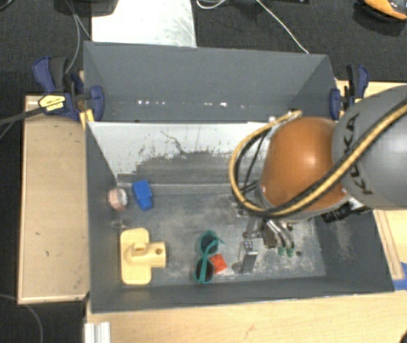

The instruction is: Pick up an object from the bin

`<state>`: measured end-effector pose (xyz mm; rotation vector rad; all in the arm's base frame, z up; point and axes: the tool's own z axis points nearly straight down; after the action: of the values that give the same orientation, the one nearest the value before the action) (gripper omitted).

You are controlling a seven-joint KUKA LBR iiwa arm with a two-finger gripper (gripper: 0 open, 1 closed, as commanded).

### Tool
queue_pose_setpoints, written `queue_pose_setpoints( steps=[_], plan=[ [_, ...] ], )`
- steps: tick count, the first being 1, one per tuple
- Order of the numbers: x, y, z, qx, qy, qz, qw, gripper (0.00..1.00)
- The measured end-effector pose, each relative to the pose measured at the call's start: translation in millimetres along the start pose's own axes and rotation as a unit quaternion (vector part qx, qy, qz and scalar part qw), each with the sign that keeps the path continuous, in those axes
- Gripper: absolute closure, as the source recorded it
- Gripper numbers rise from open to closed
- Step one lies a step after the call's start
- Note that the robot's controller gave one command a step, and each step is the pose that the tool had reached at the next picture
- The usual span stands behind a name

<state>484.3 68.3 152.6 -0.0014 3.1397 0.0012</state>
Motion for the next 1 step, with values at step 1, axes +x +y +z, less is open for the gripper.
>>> queue_pose_setpoints(
  steps=[1],
  plan=[
    [-34.1,26.0,68.3,-0.001,-0.0001,-0.051,0.9987,0.00]
  ],
)
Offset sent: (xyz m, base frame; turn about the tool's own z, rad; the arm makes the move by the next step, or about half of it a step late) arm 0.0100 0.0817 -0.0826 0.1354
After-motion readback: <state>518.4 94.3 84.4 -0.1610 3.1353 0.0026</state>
